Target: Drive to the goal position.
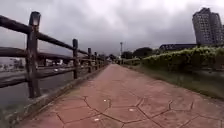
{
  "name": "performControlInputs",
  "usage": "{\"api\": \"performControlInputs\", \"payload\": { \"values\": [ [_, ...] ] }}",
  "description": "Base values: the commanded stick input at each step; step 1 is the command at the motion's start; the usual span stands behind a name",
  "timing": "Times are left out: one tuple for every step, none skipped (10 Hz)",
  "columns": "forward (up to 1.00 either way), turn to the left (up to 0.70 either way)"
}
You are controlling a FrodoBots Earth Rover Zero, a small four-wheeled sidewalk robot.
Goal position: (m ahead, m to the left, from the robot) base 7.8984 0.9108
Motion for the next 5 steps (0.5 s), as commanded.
{"api": "performControlInputs", "payload": {
  "values": [
    [1.00, 0.00],
    [1.00, 0.00],
    [1.00, 0.00],
    [1.00, 0.00],
    [1.00, 0.00]
  ]
}}
